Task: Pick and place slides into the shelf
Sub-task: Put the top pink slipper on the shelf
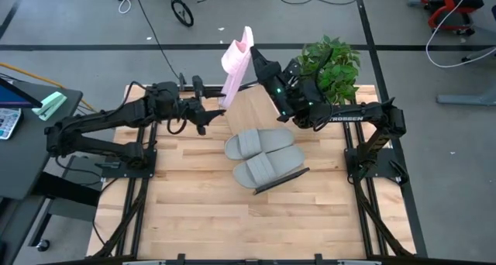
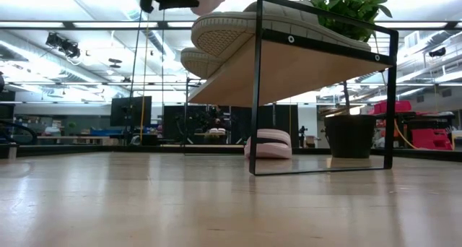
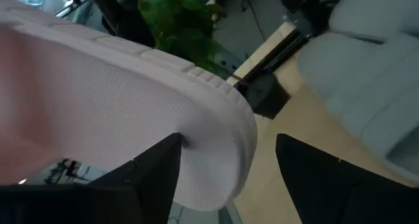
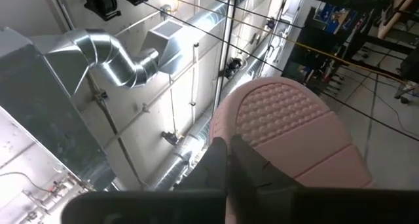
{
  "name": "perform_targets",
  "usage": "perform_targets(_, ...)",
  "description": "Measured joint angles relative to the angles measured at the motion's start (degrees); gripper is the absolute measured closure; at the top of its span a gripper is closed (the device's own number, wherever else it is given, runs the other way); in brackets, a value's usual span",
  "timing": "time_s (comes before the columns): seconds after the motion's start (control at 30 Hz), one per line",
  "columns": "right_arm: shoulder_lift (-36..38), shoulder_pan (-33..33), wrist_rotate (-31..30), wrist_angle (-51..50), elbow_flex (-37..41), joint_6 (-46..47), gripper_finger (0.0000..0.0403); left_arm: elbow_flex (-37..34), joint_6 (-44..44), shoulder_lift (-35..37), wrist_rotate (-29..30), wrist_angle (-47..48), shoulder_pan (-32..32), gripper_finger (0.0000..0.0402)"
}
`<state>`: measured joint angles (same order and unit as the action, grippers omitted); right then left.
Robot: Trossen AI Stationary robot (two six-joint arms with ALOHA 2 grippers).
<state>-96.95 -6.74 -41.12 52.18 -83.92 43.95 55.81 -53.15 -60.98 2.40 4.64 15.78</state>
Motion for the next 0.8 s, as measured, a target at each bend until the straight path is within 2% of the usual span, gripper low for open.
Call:
perform_targets(0.2,0.04,0.04,-0.09,1.37,-0.02,0.03,0.0401,-0.11,-0.18,-1.03,5.16,-5.92,-0.03,0.0166)
perform_targets(0.33,0.11,0.04,0.29,2.12,-0.09,-0.03,0.0401,-0.11,-0.10,-0.99,5.71,-7.16,0.07,0.0177)
perform_targets(0.43,0.11,0.04,0.93,2.12,-0.09,-0.10,0.0401,-0.11,-0.03,-0.99,9.45,-6.99,0.05,0.0194)
perform_targets(0.63,0.15,0.41,2.66,1.62,-0.13,-0.23,0.0402,-0.11,-0.22,-0.99,17.84,-6.99,0.08,0.0249)
perform_targets(0.8,0.17,0.78,3.14,1.50,-0.13,-0.21,0.0401,-0.11,-0.21,-0.95,18.87,-6.99,0.12,0.0309)
